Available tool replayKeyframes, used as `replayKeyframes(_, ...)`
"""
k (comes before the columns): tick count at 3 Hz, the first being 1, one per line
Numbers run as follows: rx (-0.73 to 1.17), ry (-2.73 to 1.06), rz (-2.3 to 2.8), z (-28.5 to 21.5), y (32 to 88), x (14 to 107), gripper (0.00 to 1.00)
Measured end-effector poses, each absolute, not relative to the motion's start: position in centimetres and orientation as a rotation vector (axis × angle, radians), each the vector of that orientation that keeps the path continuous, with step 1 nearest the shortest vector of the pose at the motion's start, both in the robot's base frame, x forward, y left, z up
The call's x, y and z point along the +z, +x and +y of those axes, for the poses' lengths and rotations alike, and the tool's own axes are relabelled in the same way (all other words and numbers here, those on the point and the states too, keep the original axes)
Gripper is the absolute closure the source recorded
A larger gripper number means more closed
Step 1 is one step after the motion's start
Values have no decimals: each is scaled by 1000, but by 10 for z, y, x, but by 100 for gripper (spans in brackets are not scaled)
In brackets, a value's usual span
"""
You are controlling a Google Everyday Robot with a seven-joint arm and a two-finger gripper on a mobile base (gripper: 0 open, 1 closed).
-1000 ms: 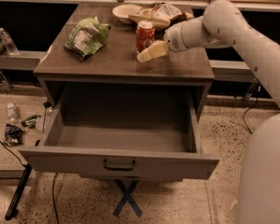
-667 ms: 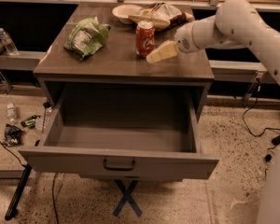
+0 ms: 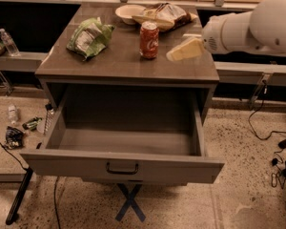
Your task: Pick coke can from top drawer and place on counter
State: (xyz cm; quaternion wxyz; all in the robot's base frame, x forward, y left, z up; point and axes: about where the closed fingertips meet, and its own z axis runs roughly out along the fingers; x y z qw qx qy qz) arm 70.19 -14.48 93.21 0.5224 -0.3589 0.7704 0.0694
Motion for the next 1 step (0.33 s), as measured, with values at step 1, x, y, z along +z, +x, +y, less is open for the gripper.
replayKeyframes(1, 134, -844, 1828, -142, 699, 933, 0)
